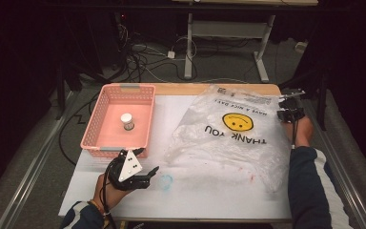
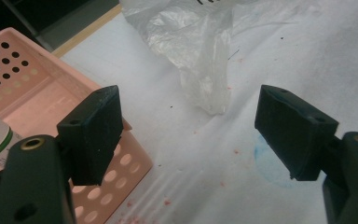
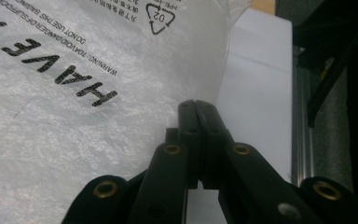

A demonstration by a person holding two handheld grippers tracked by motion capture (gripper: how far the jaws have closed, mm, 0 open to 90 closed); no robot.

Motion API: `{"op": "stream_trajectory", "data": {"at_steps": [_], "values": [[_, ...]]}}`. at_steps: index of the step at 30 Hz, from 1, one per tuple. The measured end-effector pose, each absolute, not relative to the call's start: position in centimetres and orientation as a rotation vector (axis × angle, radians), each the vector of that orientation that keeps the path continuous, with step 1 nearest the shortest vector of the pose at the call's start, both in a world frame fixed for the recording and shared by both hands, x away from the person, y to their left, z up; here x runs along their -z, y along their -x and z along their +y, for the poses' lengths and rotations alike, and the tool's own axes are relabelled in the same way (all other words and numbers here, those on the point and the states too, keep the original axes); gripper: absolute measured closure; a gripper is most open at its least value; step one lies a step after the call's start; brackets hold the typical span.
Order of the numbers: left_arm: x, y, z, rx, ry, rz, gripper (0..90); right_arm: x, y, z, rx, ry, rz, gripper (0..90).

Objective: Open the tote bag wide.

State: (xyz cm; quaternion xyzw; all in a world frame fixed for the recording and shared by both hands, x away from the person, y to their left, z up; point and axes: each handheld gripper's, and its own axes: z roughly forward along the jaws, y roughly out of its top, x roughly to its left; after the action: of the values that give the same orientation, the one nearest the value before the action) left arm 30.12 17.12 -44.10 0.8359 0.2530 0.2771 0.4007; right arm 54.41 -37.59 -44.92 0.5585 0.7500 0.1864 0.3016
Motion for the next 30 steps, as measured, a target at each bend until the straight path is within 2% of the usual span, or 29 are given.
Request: {"op": "stream_trajectory", "data": {"at_steps": [9,14,18,19,20,23,25,26,28,30], "values": [[43.7,-29.7,17.3,-0.727,-2.111,0.638,22.6,43.6,-49.2,-38.7,-0.531,-1.452,2.065,90.0],[43.5,-29.7,17.4,-0.737,-2.099,0.647,22.6,43.1,-44.5,-37.4,-0.61,-1.342,2.169,90.0],[43.5,-29.8,17.5,-0.742,-2.094,0.662,22.6,43.4,-42.6,-36.6,-0.6,-1.277,2.211,90.0],[43.5,-29.8,17.6,-0.743,-2.092,0.665,22.6,43.6,-41.8,-36.5,-0.613,-1.26,2.205,79.7],[43.5,-29.8,17.6,-0.743,-2.092,0.668,22.6,43.6,-41.4,-36.4,-0.617,-1.246,2.197,76.7],[43.5,-29.9,17.6,-0.748,-2.094,0.675,22.5,43.1,-40.7,-36.1,-0.658,-1.209,2.171,72.3],[43.5,-29.9,17.6,-0.751,-2.093,0.679,22.5,41.5,-39.3,-34.9,-0.802,-1.101,2.142,64.6],[43.5,-29.9,17.6,-0.753,-2.092,0.681,22.5,41.5,-39.3,-34.9,-0.802,-1.101,2.142,64.6],[43.5,-29.9,17.6,-0.755,-2.094,0.687,22.4,40.6,-38.3,-33.4,-0.917,-1.007,2.172,61.3],[43.6,-29.9,17.6,-0.755,-2.097,0.692,22.4,39.9,-37.0,-30.0,-1.012,-0.841,2.248,60.0]]}}
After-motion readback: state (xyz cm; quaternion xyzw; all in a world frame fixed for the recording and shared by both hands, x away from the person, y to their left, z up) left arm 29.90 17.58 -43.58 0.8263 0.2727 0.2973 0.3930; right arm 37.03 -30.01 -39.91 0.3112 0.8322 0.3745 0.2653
